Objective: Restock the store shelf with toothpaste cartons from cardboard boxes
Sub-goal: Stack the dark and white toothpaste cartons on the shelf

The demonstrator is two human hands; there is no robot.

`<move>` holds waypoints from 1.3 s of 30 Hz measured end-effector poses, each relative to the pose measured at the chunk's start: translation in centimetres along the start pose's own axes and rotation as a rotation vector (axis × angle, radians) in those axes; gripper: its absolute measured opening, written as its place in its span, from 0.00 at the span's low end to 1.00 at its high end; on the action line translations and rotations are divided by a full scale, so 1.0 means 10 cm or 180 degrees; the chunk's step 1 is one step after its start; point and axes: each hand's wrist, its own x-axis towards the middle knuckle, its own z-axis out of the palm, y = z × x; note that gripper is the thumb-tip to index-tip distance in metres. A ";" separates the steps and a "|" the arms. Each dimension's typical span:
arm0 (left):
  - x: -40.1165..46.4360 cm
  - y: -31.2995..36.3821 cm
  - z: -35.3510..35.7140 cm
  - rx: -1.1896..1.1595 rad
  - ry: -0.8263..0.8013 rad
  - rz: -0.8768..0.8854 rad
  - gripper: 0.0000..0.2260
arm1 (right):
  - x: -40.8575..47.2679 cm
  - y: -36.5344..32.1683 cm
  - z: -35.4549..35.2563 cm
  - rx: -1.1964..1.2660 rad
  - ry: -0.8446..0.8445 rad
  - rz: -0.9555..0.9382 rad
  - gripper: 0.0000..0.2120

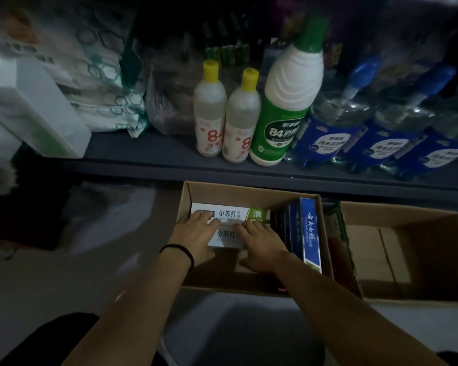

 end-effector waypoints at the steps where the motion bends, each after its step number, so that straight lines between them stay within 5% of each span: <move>1: 0.03 -0.01 0.04 0.0009 -0.0024 0.0011 0.31 | 0.04 -0.01 0.05 -0.0016 -0.0057 0.0028 0.43; 23: 0.16 -0.08 0.11 0.0034 -0.0033 0.0172 0.30 | 0.17 0.04 0.23 -0.0149 -0.0073 0.0235 0.30; 39: -0.33 0.06 -0.70 0.0233 0.0355 -0.0018 0.31 | -0.59 0.31 -1.03 -0.0388 0.0914 0.0432 0.24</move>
